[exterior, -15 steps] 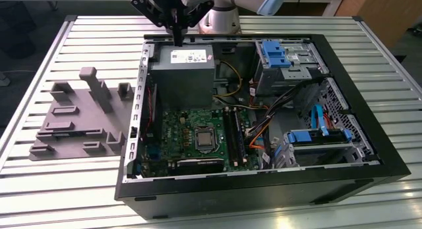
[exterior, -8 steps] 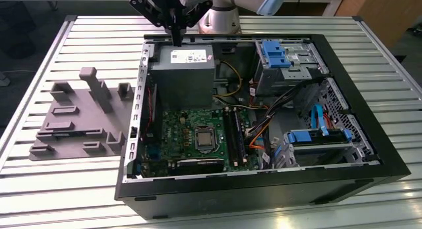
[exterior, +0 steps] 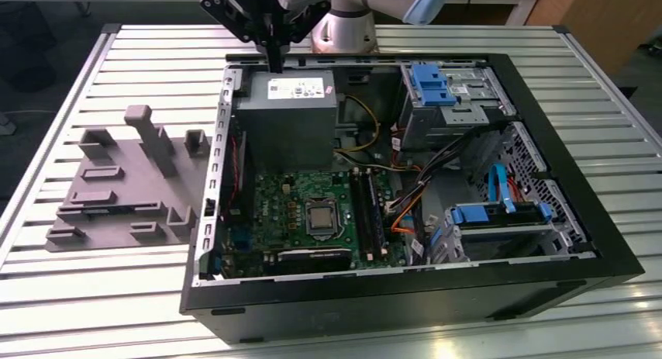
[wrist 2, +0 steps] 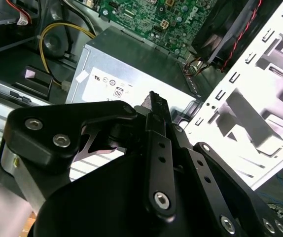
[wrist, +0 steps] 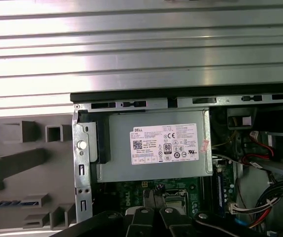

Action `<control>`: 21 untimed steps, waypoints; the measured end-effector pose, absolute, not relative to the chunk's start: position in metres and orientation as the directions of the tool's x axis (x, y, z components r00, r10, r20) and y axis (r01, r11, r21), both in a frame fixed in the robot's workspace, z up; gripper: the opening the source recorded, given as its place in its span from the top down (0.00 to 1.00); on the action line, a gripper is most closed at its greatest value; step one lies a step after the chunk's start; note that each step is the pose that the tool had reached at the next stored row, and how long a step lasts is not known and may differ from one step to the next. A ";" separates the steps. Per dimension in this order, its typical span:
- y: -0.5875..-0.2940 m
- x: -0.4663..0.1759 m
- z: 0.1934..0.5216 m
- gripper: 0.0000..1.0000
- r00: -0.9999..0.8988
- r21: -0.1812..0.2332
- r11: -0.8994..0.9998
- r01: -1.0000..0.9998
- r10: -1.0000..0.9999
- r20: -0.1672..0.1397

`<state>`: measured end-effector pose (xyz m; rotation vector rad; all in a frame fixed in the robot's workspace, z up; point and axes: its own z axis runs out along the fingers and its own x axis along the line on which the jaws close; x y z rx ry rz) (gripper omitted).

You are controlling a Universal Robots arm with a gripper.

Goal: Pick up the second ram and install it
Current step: 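Reach for the second ram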

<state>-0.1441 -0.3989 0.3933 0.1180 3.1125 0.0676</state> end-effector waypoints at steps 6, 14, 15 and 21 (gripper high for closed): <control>-0.399 -0.146 0.393 0.89 -0.997 0.044 0.996 0.075 0.076 -0.024; -0.399 -0.149 0.393 0.89 -0.997 0.044 0.996 0.075 0.076 -0.024; -0.399 -0.149 0.393 0.89 -0.997 0.044 0.996 0.075 0.076 -0.024; -0.399 -0.151 0.393 0.89 -0.997 0.044 0.996 0.075 0.076 -0.024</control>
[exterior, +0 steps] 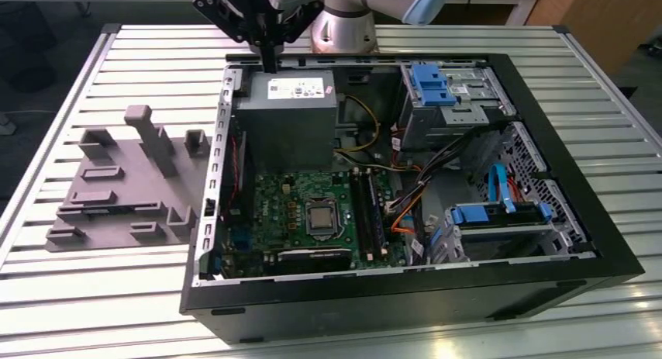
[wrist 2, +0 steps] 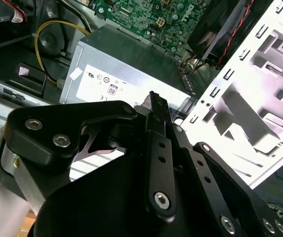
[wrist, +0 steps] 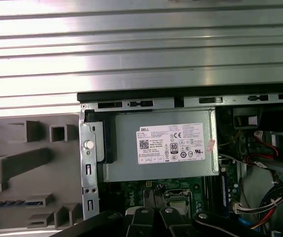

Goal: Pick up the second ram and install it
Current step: 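Reach for the second ram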

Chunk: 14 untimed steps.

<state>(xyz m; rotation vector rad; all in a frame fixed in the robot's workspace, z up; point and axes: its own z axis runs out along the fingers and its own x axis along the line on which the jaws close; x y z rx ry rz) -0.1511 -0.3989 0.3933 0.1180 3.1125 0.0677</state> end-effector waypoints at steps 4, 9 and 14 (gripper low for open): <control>-0.399 -0.153 0.393 0.89 -0.997 0.044 0.996 0.075 0.076 -0.024; -0.399 -0.154 0.393 0.89 -0.997 0.044 0.996 0.075 0.076 -0.024; -0.399 -0.156 0.393 0.89 -0.997 0.044 0.996 0.075 0.076 -0.024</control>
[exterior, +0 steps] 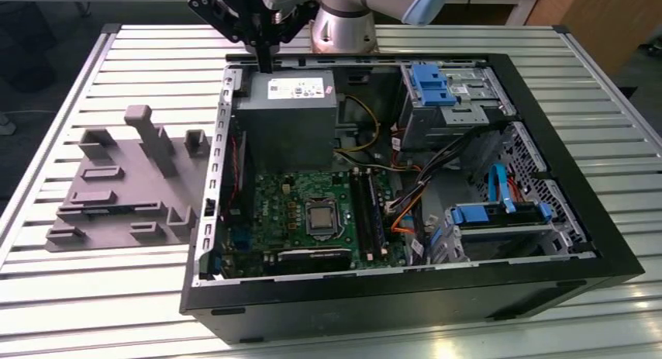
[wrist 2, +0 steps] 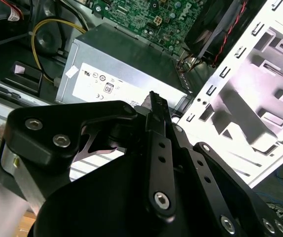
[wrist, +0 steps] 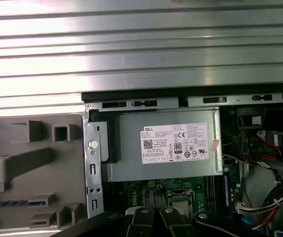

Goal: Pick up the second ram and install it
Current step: 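Reach for the second ram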

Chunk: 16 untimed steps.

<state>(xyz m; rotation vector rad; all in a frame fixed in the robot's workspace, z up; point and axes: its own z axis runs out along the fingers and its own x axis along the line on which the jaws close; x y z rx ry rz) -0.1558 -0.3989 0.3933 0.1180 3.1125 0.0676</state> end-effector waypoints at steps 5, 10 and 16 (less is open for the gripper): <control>-0.399 -0.157 0.393 0.89 -0.997 0.044 0.996 0.075 0.076 -0.024; -0.399 -0.159 0.393 0.89 -0.997 0.044 0.996 0.075 0.076 -0.024; -0.399 -0.161 0.393 0.89 -0.997 0.044 0.996 0.075 0.076 -0.024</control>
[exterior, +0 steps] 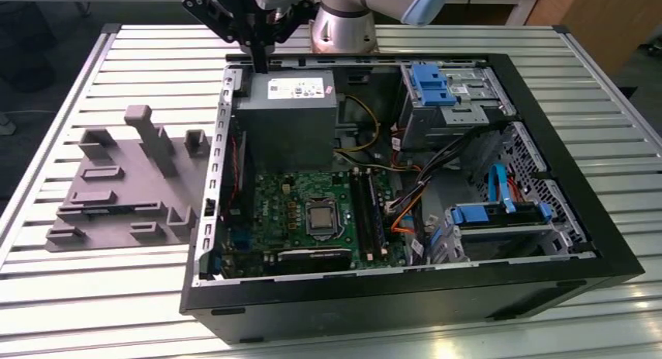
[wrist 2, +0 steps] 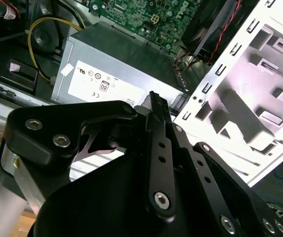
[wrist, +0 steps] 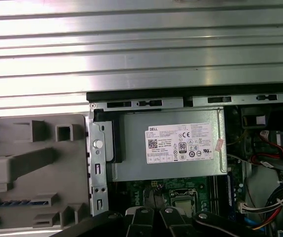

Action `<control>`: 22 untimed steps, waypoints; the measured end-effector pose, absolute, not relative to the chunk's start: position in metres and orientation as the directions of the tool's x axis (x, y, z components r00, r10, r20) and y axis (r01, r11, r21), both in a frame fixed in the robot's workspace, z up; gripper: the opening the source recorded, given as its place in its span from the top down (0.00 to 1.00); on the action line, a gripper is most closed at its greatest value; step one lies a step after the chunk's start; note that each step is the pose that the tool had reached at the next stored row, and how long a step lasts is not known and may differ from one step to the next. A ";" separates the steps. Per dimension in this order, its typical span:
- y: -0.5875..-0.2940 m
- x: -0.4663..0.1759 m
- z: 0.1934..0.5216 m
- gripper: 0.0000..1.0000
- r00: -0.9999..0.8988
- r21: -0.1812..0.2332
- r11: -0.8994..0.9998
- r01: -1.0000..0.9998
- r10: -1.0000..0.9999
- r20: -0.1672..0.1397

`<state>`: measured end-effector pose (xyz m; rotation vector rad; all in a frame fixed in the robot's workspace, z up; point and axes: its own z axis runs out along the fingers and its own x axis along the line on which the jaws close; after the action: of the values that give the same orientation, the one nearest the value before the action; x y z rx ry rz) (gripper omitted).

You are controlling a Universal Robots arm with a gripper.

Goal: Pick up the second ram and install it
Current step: 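Reach for the second ram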

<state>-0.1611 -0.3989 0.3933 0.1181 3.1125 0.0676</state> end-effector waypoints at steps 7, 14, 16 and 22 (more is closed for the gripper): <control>-0.399 -0.163 0.393 0.89 -0.997 0.044 0.996 0.075 0.076 -0.025; -0.399 -0.165 0.393 0.89 -0.997 0.044 0.996 0.075 0.076 -0.024; -0.399 -0.166 0.393 0.89 -0.997 0.044 0.996 0.075 0.076 -0.024; -0.399 -0.167 0.393 0.89 -0.997 0.044 0.996 0.075 0.076 -0.024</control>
<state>-0.1670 -0.3989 0.3933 0.1180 3.1125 0.0676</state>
